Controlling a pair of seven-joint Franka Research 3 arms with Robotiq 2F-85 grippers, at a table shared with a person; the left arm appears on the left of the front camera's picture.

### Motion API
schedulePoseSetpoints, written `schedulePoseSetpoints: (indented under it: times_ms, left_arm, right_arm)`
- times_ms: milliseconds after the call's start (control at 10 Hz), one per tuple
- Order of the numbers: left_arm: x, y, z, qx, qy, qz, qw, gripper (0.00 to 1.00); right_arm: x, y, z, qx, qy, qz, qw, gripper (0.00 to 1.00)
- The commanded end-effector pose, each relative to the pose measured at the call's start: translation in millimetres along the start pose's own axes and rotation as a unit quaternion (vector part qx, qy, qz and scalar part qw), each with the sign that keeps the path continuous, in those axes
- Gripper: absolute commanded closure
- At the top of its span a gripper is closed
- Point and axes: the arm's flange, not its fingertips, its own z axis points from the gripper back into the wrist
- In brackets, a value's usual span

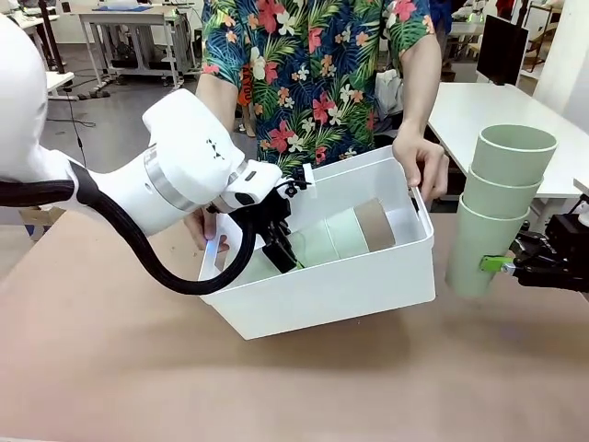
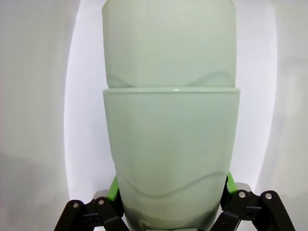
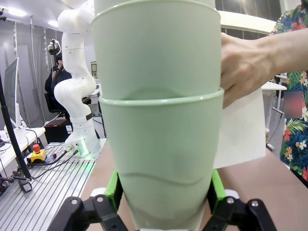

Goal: Stack the cups and store them in the basket.
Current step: Place the stack of Reusable plastic cups into the Pantry Basket.

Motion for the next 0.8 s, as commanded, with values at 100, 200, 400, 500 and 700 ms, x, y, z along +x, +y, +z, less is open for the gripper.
schedulePoseSetpoints:
  times_ms: [100,200,400,500,700]
  left_arm:
    - [10.2,1.9,-6.1,0.014,0.002,0.009,1.000,0.13]
    - [9.7,2.9,-8.0,0.017,-0.003,0.010,1.000,0.13]
    - [7.6,2.7,-8.2,0.009,-0.010,0.008,1.000,0.00]
    - [8.1,1.1,-7.1,0.010,-0.010,0.005,1.000,0.00]
    - [9.5,-2.3,0.4,0.009,-0.013,0.000,1.000,0.00]
  right_arm:
    - [4.8,-1.3,-1.2,-0.004,-0.005,0.006,1.000,0.14]
    - [4.8,-1.3,-1.2,-0.004,-0.005,0.006,1.000,0.14]
    - [4.8,-1.3,-1.2,-0.004,-0.005,0.006,1.000,0.14]
    - [4.8,-1.3,-1.2,-0.004,-0.005,0.006,1.000,0.14]
    - [4.8,-1.3,-1.2,-0.004,-0.005,0.006,1.000,0.14]
